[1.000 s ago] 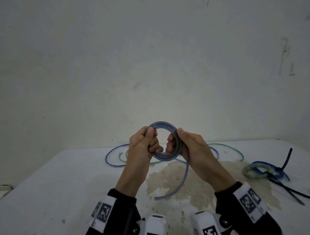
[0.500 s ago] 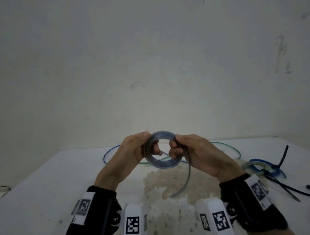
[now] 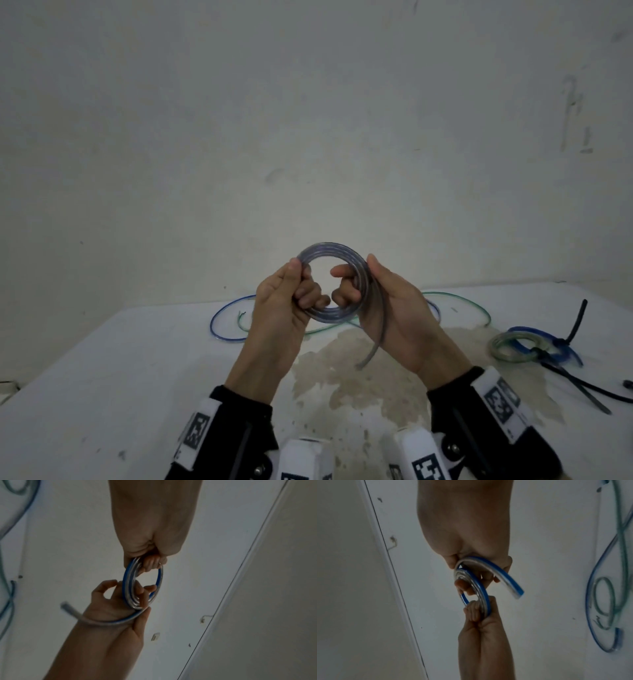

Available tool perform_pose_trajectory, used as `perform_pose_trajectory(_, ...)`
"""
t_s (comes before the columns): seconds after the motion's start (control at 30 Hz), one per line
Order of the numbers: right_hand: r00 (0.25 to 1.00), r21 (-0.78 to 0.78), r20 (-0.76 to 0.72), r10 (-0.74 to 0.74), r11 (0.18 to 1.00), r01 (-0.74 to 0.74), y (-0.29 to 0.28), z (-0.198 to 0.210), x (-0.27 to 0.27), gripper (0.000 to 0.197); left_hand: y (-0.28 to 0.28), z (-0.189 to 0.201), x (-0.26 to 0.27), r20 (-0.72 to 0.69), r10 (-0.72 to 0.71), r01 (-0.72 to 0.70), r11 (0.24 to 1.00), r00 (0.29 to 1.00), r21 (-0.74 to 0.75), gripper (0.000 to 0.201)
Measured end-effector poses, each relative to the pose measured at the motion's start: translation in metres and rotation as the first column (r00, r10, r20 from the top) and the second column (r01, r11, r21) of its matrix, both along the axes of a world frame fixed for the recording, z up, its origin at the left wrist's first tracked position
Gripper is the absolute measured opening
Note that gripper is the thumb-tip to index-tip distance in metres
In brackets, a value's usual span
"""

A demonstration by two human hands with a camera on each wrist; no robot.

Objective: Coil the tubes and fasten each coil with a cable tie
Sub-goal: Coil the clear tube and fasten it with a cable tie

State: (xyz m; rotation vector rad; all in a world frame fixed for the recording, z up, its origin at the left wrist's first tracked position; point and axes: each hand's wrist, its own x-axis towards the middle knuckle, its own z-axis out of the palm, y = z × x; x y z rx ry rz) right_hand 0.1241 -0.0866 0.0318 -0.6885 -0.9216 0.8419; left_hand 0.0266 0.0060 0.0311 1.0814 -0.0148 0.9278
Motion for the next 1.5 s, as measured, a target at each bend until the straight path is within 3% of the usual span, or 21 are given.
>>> perform_pose_trajectory(0.13, 0.996, 0.109, -0.092, 0.016, 0.994, -0.006, 0.013, -0.01, -0.012, 0.042, 0.002, 0.0, 0.0, 0.094, 0.059, -0.05, 0.995, 0.994, -0.091, 0.032)
perform_pose_trajectory(0.27, 0.991, 0.129, -0.13, 0.015, 0.992, 0.002, 0.013, -0.009, -0.013, 0.036, 0.002, -0.001, -0.001, 0.123, 0.005, 0.012, 0.991, 0.992, -0.131, 0.033)
perform_pose_trajectory(0.37, 0.997, 0.06, -0.077, -0.003, 0.998, 0.008, 0.003, -0.002, -0.002, 0.03, 0.004, 0.001, -0.005, 0.005, -0.045, 0.045, 0.999, 0.999, -0.019, 0.034)
perform_pose_trajectory(0.47, 0.998, -0.043, 0.069, -0.009, 0.999, 0.012, -0.004, 0.001, 0.002, 0.025, 0.01, 0.006, -0.016, -0.159, 0.013, 0.016, 0.983, 0.987, 0.181, 0.038)
perform_pose_trajectory(0.57, 0.983, -0.122, 0.181, 0.014, 0.993, 0.008, -0.003, -0.002, -0.003, 0.029, 0.013, 0.01, -0.026, -0.326, -0.04, 0.146, 0.939, 0.945, 0.31, 0.038)
perform_pose_trajectory(0.73, 0.977, -0.169, 0.214, -0.028, 0.983, 0.065, -0.002, 0.001, -0.004, 0.022, 0.02, 0.012, -0.036, -0.472, 0.172, 0.12, 0.841, 0.865, 0.528, 0.04)
perform_pose_trajectory(0.8, 0.982, -0.178, 0.176, -0.064, 0.979, 0.096, -0.004, 0.002, -0.003, 0.012, 0.022, 0.012, -0.041, -0.512, 0.071, 0.237, 0.827, 0.856, 0.511, 0.033)
perform_pose_trajectory(0.9, 0.985, -0.168, 0.141, -0.095, 0.979, 0.119, -0.007, 0.005, -0.003, 0.01, 0.023, 0.011, -0.044, -0.484, -0.046, 0.311, 0.819, 0.874, 0.483, 0.022)
perform_pose_trajectory(1.03, 0.956, -0.032, 0.144, -0.257, 0.964, 0.264, -0.003, 0.002, -0.009, 0.015, 0.019, 0.008, -0.032, -0.358, 0.052, 0.144, 0.854, 0.932, 0.5, 0.019)
perform_pose_trajectory(1.13, 0.812, 0.186, 0.24, -0.533, 0.846, 0.5, 0.006, -0.009, -0.015, 0.013, 0.014, 0.006, -0.023, -0.289, 0.11, 0.046, 0.875, 0.951, 0.481, 0.022)
perform_pose_trajectory(1.2, 0.717, 0.31, 0.295, -0.632, 0.773, 0.554, 0.01, -0.016, -0.016, 0.012, 0.014, 0.004, -0.019, -0.244, 0.133, -0.01, 0.895, 0.961, 0.447, 0.022)
perform_pose_trajectory(1.27, 0.697, 0.34, 0.336, -0.634, 0.772, 0.538, 0.011, -0.021, -0.013, 0.021, 0.015, 0.003, -0.017, -0.209, 0.15, -0.05, 0.907, 0.966, 0.419, 0.022)
perform_pose_trajectory(1.4, 0.747, 0.277, 0.386, -0.542, 0.84, 0.467, 0.012, -0.02, -0.008, 0.033, 0.018, -0.001, -0.013, -0.173, 0.182, -0.106, 0.921, 0.968, 0.375, 0.024)
perform_pose_trajectory(1.5, 0.741, 0.276, 0.419, -0.526, 0.851, 0.448, 0.01, -0.018, 0.0, 0.033, 0.02, -0.005, -0.012, -0.198, 0.159, -0.069, 0.915, 0.967, 0.398, 0.024)
